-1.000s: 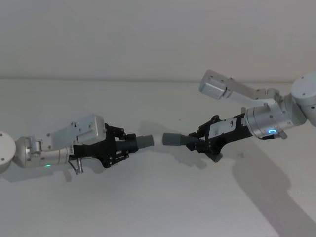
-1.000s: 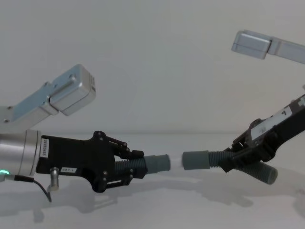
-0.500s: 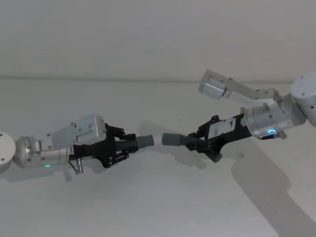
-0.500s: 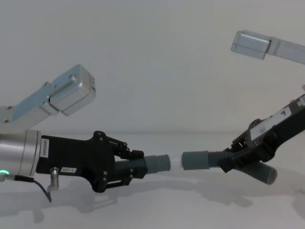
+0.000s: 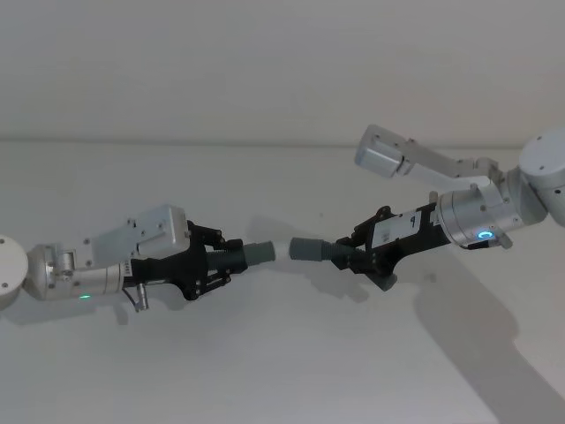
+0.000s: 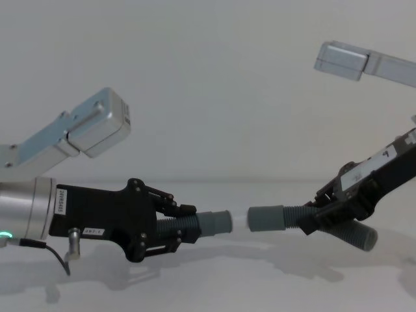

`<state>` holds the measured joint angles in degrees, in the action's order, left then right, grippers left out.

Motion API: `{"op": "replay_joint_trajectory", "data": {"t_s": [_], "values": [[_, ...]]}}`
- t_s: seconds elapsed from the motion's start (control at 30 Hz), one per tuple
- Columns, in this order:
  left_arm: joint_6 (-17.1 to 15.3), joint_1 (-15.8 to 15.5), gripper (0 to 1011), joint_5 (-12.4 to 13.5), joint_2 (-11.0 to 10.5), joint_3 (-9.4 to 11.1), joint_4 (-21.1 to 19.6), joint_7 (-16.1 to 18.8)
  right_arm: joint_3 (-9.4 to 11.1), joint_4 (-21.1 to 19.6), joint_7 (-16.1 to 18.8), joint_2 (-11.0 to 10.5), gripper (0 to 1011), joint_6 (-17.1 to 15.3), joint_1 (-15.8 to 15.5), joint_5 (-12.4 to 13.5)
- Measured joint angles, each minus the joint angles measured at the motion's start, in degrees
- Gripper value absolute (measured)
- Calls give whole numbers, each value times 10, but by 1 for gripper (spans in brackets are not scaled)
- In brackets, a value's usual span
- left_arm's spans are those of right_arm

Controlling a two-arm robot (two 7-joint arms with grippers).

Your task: Use both hands to pick up one end of the pipe from the table, align the ends, and insert them.

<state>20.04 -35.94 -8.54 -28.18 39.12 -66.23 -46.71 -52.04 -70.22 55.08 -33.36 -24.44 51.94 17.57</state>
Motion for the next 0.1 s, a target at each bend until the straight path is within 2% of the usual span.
{"op": "replay_joint_trajectory", "data": {"t_s": [0.1], "values": [[0, 0, 314, 0, 0, 0, 0, 0, 0, 0, 0, 0, 274, 0, 0, 0]]}}
